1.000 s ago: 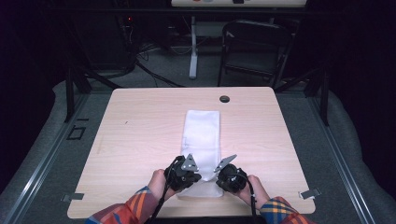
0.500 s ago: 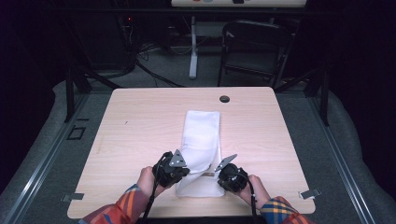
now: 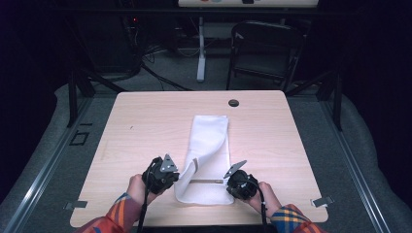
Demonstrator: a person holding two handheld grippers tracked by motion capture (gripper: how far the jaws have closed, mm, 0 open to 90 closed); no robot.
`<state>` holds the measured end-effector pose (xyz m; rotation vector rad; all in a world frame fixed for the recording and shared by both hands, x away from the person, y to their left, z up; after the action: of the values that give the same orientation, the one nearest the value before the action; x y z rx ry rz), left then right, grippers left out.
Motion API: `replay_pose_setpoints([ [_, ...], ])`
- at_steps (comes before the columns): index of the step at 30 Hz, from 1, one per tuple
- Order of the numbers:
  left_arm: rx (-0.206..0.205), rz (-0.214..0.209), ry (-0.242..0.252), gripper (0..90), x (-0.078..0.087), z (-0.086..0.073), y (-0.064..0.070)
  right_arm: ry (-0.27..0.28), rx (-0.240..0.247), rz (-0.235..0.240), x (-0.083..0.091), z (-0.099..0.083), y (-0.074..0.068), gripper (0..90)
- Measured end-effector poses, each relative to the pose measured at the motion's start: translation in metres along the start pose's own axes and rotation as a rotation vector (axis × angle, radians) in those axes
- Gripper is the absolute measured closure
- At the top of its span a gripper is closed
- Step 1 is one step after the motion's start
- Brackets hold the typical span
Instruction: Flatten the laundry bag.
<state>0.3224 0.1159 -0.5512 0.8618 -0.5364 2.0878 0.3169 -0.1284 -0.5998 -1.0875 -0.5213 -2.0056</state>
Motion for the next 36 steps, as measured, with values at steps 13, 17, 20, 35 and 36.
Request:
replay_pose_setpoints([
  [13, 0.022, 0.022, -0.121, 90.0, 0.003, -0.026, -0.008, -0.002, 0.0, -0.004, 0.0, 0.0, 0.0, 90.0],
  [17, 0.04, 0.006, -0.149, 89.9, 0.004, -0.032, -0.009, -0.001, 0.001, -0.002, 0.0, 0.0, 0.0, 90.0],
  [20, 0.058, -0.007, -0.166, 89.8, 0.003, -0.035, -0.01, -0.002, 0.0, -0.003, 0.0, 0.0, 0.0, 90.0],
  [35, 0.065, -0.071, -0.202, 88.7, -0.003, -0.037, -0.007, -0.033, -0.011, -0.024, 0.004, -0.003, 0.009, 90.0],
  [36, 0.065, -0.074, -0.201, 88.5, -0.004, -0.037, -0.007, -0.027, -0.017, -0.026, 0.003, -0.003, 0.009, 90.0],
])
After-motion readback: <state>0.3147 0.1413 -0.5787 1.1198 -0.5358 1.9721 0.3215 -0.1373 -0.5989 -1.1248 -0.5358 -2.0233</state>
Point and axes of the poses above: each handheld gripper's, and its own axes: x roughly backward along the jaws, z roughly out of its top, y roughly to its right, the point moved 5 cm from there along -x, roughly forward along the jaws, and after that the axes turned 7 degrees about y, right-handed, at the moved point
